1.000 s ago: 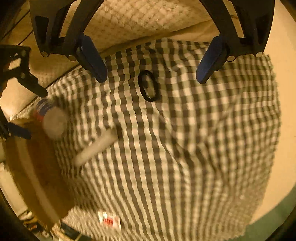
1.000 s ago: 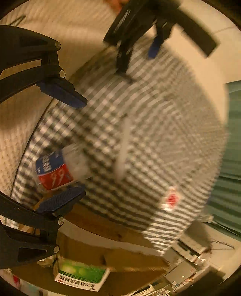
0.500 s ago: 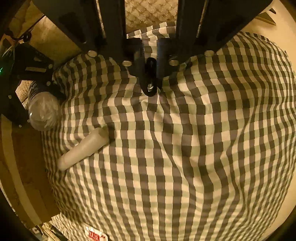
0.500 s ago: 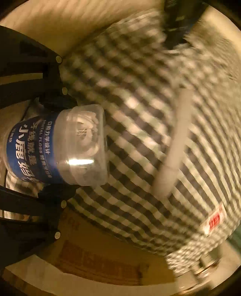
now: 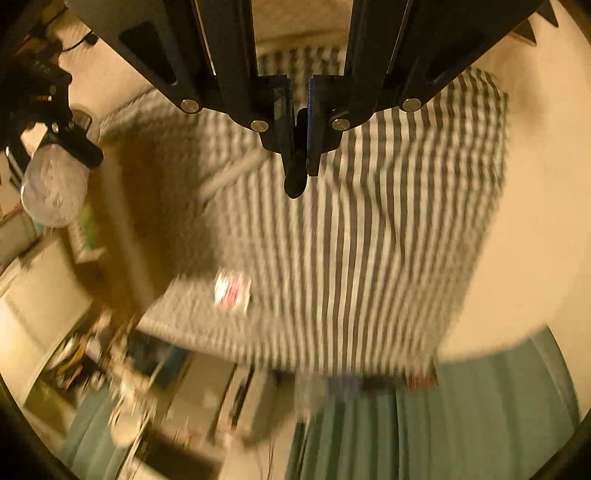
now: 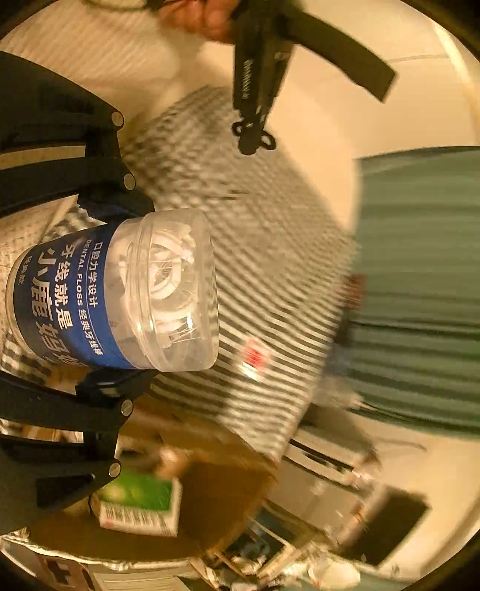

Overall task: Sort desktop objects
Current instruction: 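Carry the floss jar with the right tool over the cardboard box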

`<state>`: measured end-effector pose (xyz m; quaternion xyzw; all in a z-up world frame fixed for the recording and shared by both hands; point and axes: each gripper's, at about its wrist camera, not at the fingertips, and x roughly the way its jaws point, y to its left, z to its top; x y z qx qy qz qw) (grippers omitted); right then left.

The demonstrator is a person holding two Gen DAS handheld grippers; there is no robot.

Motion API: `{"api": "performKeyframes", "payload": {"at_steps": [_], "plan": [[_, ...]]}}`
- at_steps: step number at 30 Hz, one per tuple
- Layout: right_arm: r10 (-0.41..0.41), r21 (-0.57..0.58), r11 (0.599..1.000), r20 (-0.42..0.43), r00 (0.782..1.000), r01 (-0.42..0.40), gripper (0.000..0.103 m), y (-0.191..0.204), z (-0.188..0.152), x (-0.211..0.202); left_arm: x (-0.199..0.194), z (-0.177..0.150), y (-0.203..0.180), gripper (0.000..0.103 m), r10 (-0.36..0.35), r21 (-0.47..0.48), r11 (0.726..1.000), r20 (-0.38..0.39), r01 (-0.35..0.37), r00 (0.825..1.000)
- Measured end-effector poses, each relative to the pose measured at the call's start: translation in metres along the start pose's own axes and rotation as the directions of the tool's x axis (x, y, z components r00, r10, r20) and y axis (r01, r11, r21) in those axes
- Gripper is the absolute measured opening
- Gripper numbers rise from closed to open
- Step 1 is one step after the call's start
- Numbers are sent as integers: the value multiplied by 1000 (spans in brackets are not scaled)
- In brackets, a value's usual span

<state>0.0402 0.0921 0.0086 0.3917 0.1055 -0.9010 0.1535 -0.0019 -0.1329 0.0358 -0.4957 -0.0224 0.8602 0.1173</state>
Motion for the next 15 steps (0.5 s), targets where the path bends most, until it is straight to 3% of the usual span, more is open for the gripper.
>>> {"api": "performKeyframes", "payload": {"at_steps": [2,5,8,9,12,15], "plan": [[-38,13,999,107,994,37,61,-4,5,-39,-29,13,-16,5,-14,15,1000,106,13,994],[-83,40,996,216,973,76,61,-14,16,-77,-67,32,-42,5,-59,45,998,242,50,968],[-142,93,989,307,941,119,61,-32,17,-106,-91,39,-80,5,-115,98,992,370,85,922],[-168,107,984,325,931,140,61,-38,17,-114,-98,41,-99,5,-147,143,985,413,96,899],[-254,160,965,378,890,208,61,-63,12,-136,-101,44,-142,5,-212,245,964,464,106,860],[-286,213,952,370,884,219,62,-95,4,-132,-89,42,-179,5,-276,320,940,503,120,819]]}}
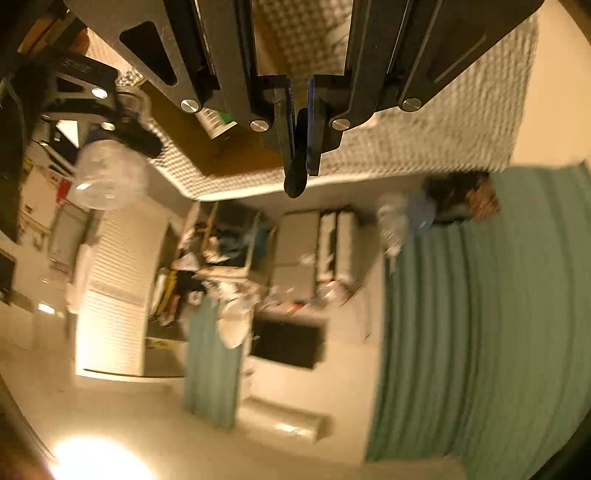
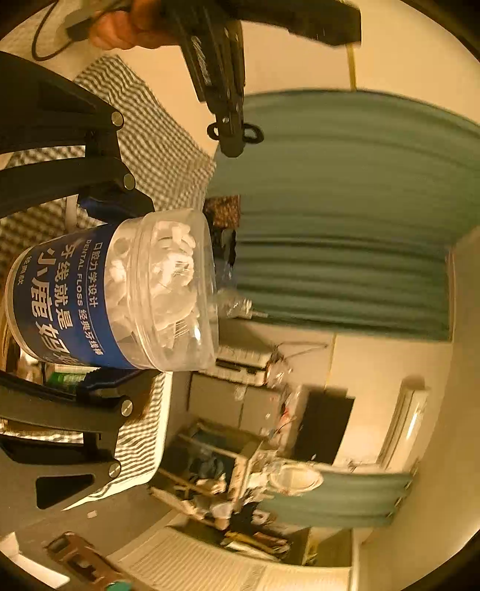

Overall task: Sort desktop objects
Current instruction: 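Carry the floss jar with the right tool over the cardboard box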

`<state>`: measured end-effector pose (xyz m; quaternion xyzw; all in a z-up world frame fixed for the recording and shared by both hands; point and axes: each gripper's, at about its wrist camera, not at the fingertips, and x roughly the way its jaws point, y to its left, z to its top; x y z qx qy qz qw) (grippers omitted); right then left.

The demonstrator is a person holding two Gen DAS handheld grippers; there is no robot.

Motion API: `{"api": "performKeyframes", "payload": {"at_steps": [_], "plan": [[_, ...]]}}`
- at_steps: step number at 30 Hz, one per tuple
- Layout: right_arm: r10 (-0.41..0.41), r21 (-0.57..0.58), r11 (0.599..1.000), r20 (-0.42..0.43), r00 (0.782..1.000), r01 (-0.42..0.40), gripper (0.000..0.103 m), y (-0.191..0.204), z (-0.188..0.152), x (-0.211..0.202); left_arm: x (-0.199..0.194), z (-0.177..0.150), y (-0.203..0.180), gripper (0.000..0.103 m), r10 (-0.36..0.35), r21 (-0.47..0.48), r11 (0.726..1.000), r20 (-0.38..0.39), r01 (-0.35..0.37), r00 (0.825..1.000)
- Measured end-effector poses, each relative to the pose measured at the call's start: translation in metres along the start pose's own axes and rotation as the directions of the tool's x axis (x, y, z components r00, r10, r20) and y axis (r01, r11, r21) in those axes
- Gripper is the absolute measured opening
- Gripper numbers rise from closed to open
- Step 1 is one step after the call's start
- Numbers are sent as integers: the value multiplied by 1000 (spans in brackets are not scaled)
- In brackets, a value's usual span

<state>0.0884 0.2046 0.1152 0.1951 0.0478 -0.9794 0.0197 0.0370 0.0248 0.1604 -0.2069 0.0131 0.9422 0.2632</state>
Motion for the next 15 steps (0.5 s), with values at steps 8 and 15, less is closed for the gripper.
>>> {"api": "performKeyframes", "payload": {"at_steps": [8,15], "plan": [[-59,139,987,-146,988,79,62,-86,-45,62,118,-30,-66,5,-109,94,987,-210,131,972],[-38,208,974,-257,966,93,62,-127,-82,104,196,-77,-78,7,-105,65,988,-410,143,906]]}}
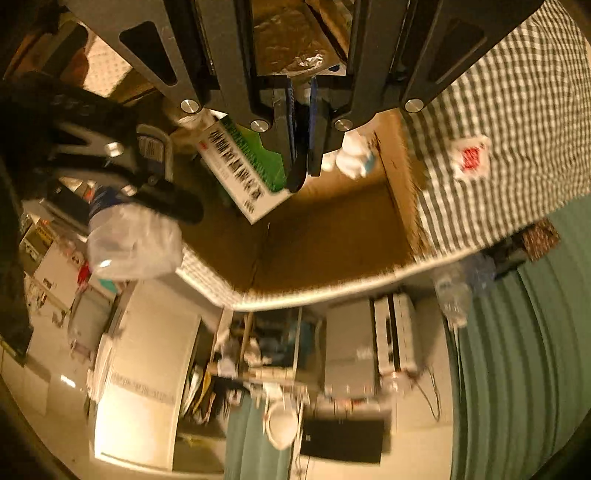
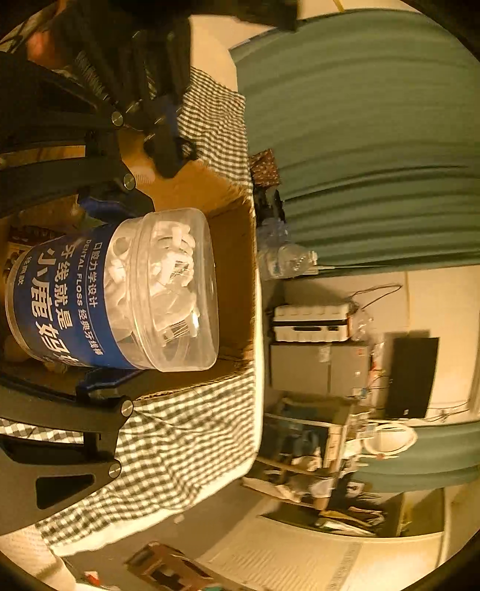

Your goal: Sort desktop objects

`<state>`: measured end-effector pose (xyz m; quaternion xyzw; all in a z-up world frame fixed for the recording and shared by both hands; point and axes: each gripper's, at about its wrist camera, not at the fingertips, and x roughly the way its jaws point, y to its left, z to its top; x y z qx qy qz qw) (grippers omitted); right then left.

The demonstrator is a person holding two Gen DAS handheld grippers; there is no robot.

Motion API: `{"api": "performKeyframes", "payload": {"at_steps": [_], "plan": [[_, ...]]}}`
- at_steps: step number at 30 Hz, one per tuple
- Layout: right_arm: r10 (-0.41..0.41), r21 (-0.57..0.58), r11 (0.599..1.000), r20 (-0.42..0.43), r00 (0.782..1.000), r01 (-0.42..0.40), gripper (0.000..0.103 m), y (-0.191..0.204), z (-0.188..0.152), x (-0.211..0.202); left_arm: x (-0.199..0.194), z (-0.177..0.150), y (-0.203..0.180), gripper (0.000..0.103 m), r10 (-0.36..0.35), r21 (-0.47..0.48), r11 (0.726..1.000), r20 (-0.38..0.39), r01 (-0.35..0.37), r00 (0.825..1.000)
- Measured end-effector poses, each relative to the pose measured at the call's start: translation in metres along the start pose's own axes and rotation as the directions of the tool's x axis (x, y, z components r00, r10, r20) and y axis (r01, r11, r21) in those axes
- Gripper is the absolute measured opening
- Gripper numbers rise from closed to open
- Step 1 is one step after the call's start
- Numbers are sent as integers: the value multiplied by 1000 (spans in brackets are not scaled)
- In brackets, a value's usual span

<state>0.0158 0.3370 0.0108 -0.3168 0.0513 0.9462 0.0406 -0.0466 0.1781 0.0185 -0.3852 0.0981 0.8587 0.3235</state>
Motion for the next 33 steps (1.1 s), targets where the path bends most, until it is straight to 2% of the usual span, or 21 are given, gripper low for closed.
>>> {"api": "performKeyframes", "payload": {"at_steps": [3,5,6,7,8,12,14,19,21,23,25,27,29,30,32,33], "plan": [[-17,-7,1000,-20,1000,17,62,-2,-2,7,9,-6,1,15,10,-42,999,-45,-12,999],[-18,-16,1000,2,1000,18,68,-3,-1,4,2,-6,1,34,7,-62,998,-31,-9,1000],[-16,-14,1000,16,1000,16,71,-2,1,2,-6,-5,4,41,4,-74,997,-9,-5,1000],[-16,-12,1000,41,999,17,77,-3,2,-3,-15,-3,7,55,-3,-83,997,14,4,1000],[-18,-14,1000,70,997,19,82,1,2,-9,-29,-1,9,62,-4,-87,996,44,7,999],[-48,-32,998,165,985,54,83,12,17,-44,-82,2,18,77,17,-90,996,145,-4,989],[-46,-40,998,206,978,55,88,24,23,-66,-118,0,27,88,15,-101,995,202,6,979],[-49,-30,998,270,962,60,93,52,34,-106,-175,-7,46,93,33,-128,992,270,2,962],[-20,-39,999,283,959,33,94,69,37,-121,-198,-16,61,99,49,-154,988,304,-2,951],[8,-76,997,290,957,15,100,91,36,-131,-212,-24,77,103,96,-187,982,323,-36,942],[42,-109,994,274,961,-13,101,114,36,-132,-223,-32,99,103,160,-224,971,334,-86,929],[106,-131,988,232,967,-77,101,132,29,-124,-226,-40,121,103,225,-249,957,331,-145,916],[184,-171,973,165,969,-156,101,157,26,-106,-219,-48,145,103,292,-246,943,301,-222,908],[220,-196,962,129,967,-193,101,169,23,-96,-211,-54,156,103,313,-227,940,269,-256,911],[255,-238,942,45,966,-238,101,193,13,-68,-184,-67,176,103,319,-180,940,168,-289,933],[233,-252,941,0,972,-226,101,204,8,-49,-163,-78,187,103,311,-154,943,97,-295,945]]}}
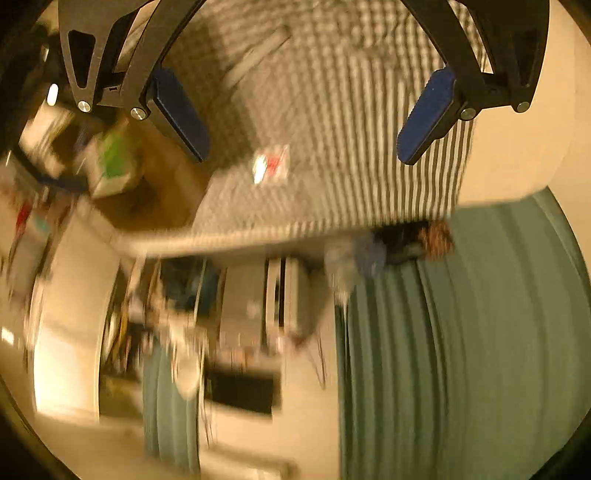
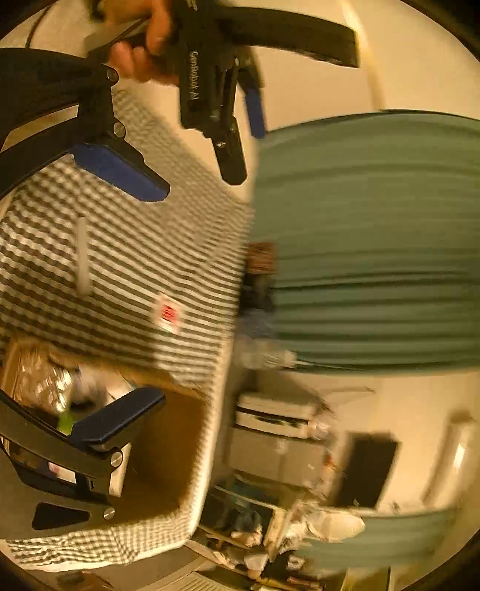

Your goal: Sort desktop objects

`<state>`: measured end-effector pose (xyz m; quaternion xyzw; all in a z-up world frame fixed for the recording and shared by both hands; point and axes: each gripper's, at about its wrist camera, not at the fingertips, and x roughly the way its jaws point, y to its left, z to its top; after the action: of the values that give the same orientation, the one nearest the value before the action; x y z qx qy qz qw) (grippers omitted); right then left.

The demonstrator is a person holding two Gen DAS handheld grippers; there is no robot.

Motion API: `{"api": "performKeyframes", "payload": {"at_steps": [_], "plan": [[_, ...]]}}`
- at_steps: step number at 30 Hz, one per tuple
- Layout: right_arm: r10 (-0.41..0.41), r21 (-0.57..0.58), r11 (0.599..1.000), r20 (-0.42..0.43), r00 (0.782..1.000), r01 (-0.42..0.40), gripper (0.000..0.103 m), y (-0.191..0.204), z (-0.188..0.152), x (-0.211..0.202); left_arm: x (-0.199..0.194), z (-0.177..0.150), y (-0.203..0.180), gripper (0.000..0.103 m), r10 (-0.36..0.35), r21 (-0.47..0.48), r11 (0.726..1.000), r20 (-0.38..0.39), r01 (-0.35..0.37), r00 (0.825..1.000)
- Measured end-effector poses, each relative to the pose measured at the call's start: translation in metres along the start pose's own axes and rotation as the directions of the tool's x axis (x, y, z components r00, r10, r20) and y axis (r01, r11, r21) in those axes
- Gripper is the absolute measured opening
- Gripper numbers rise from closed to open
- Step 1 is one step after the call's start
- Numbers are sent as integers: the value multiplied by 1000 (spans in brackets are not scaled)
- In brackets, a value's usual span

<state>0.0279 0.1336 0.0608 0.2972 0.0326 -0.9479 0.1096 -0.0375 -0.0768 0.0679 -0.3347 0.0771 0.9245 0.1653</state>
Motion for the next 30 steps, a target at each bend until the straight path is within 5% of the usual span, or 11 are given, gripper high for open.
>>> {"api": "performKeyframes", "payload": {"at_steps": [3,8,11,16,22,24,25,26,28,29,30], "plan": [[-58,4,998,-59,997,58,101,3,-1,45,49,-35,3,103,-6,46,999,-151,13,989],[-57,74,995,-196,979,73,101,-6,12,129,124,-88,-6,100,-110,23,992,-374,127,921],[-50,109,991,-282,958,83,101,-4,14,183,147,-93,-5,100,-134,-24,991,-390,135,911],[-126,120,975,-399,908,188,101,-14,8,270,184,-115,0,95,-226,-150,973,-448,177,865],[-101,141,970,-499,860,196,100,-30,-12,346,192,-121,-28,95,-137,-8,989,-415,148,900],[-84,154,970,-517,852,189,91,-34,-23,353,187,-122,-36,86,-133,28,987,-401,157,906],[-95,140,972,-492,866,187,80,-34,-25,350,185,-122,-38,75,-135,36,986,-397,162,908],[-113,107,978,-454,884,180,54,-32,-26,342,182,-121,-41,59,-141,46,984,-393,172,909],[-110,106,979,-446,888,175,22,-33,-25,333,178,-122,-49,31,-180,55,974,-400,220,899],[-91,120,980,-447,890,160,13,-33,-25,330,175,-121,-54,12,-187,64,971,-399,231,898],[-59,142,981,-445,894,135,7,-34,-23,323,171,-121,-59,6,-194,78,967,-396,244,898]]}}
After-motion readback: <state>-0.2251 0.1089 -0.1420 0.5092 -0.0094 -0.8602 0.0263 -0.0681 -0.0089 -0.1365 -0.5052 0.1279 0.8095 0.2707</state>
